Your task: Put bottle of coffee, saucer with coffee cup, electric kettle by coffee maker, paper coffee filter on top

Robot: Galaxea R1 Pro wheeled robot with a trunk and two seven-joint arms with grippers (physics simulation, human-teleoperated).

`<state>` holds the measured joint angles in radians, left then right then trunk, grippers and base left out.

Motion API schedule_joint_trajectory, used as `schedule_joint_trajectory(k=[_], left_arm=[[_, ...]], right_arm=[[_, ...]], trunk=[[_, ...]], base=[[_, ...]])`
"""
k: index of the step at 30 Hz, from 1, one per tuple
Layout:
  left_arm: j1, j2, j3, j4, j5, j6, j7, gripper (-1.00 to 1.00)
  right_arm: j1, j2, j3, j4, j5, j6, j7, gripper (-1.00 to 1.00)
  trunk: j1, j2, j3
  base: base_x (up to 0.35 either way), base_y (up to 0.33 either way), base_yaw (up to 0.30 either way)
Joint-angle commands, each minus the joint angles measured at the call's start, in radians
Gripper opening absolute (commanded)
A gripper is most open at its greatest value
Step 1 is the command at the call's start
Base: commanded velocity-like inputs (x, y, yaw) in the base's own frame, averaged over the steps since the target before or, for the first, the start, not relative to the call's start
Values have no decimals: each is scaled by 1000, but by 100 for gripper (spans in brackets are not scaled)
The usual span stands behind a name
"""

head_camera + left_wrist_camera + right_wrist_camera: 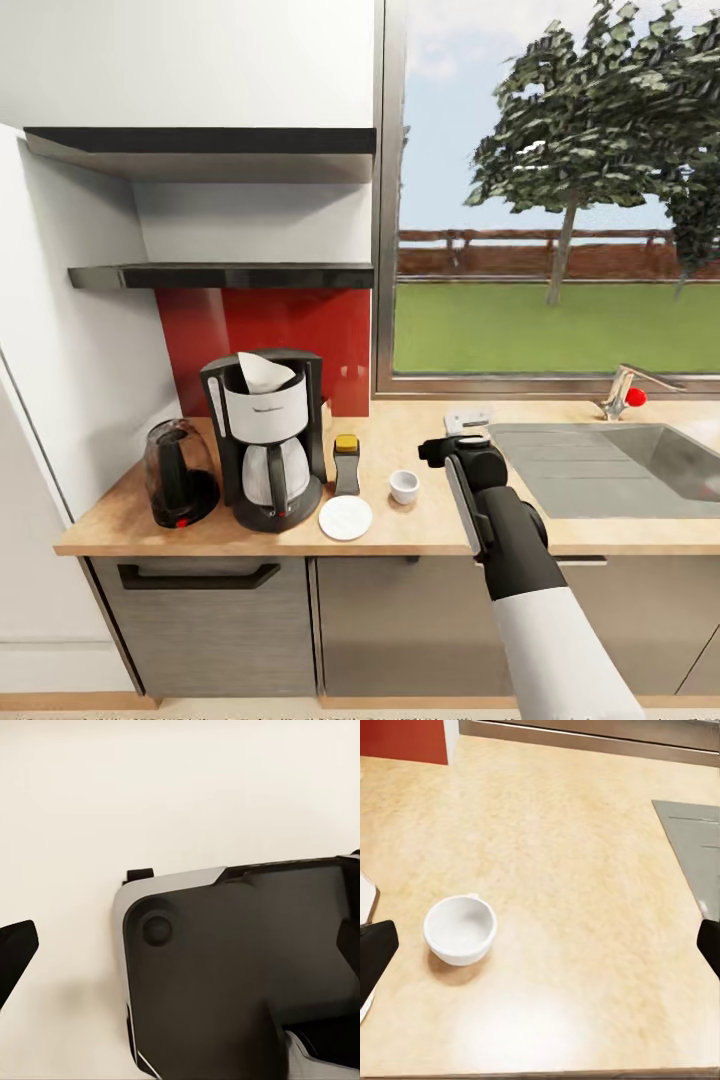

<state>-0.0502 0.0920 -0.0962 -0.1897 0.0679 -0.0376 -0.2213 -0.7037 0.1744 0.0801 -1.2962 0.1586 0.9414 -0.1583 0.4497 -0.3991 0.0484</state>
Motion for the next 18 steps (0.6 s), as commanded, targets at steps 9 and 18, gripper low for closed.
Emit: schedule_joint_trajectory(k=[9,18], left_arm=[[0,1,-7,1,10,-7,0,100],[0,1,-6,0,12,-4,0,100]], right_arm=[[0,0,0,68,5,5,-1,100],[0,0,-3,158,6,4,-1,100]], trunk=[[0,-1,-4],[0,-1,-4]], base=[[0,0,0],[60,0,0]])
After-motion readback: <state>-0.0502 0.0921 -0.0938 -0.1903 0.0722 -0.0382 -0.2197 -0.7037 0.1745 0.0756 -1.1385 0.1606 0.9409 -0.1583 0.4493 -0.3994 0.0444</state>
